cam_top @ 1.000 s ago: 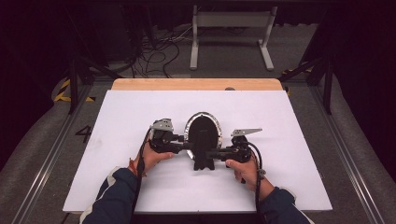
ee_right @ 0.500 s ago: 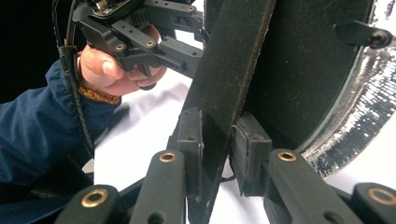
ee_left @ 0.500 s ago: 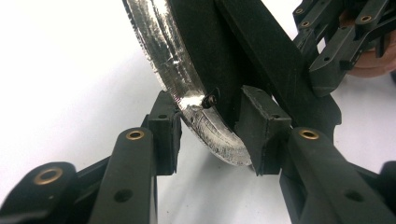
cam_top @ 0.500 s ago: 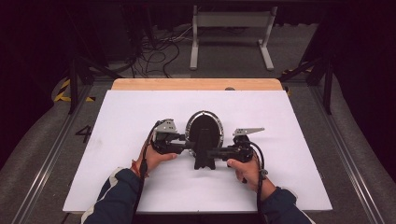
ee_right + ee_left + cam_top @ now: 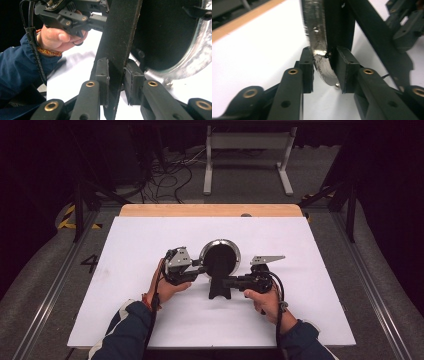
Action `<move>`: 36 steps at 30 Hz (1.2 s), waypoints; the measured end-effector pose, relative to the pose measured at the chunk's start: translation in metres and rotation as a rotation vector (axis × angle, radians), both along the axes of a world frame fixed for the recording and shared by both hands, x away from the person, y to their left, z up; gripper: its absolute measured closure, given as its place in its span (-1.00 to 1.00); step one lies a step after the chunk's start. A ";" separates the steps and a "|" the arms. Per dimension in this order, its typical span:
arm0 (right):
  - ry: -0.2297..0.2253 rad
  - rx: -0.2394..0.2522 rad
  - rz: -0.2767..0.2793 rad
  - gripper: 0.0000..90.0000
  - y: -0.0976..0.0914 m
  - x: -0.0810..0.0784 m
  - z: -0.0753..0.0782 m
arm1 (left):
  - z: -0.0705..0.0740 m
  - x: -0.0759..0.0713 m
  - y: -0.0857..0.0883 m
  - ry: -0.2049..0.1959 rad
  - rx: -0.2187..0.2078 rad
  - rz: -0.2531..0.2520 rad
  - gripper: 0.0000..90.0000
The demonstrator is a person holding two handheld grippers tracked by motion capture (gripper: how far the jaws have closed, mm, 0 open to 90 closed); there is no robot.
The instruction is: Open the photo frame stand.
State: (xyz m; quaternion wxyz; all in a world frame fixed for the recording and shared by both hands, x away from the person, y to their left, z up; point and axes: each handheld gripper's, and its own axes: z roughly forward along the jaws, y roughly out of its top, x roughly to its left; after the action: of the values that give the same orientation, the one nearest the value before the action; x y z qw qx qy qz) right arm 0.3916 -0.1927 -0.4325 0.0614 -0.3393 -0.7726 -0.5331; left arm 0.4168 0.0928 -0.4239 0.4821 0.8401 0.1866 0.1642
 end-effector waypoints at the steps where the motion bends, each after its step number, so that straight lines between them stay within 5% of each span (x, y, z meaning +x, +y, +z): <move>1: -0.003 -0.004 -0.002 0.69 0.000 0.000 0.000 | 0.000 0.000 0.000 -0.005 0.001 0.000 0.59; 9: -0.012 -0.026 -0.011 0.68 0.002 -0.001 -0.001 | -0.001 -0.004 -0.003 -0.067 0.030 0.026 0.60; 17: -0.013 -0.031 -0.014 0.69 0.001 -0.001 -0.002 | -0.003 -0.006 -0.003 -0.089 0.037 0.030 0.60; 29: -0.035 -0.084 0.000 0.73 0.004 -0.005 -0.004 | -0.007 -0.005 0.002 -0.015 -0.003 -0.021 0.62; 32: -0.040 -0.107 0.012 0.75 0.007 -0.007 -0.004 | -0.014 -0.005 -0.003 -0.005 0.050 -0.030 0.58; 36: -0.041 -0.117 0.026 0.77 0.010 -0.009 -0.005 | -0.016 -0.003 -0.003 0.007 0.047 -0.034 0.56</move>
State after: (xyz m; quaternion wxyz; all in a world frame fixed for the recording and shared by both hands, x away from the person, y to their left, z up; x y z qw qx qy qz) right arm 0.3825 -0.1826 -0.4374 0.0326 -0.3213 -0.8077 -0.4932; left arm 0.4141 0.0893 -0.4400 0.4641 0.8549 0.1703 0.1574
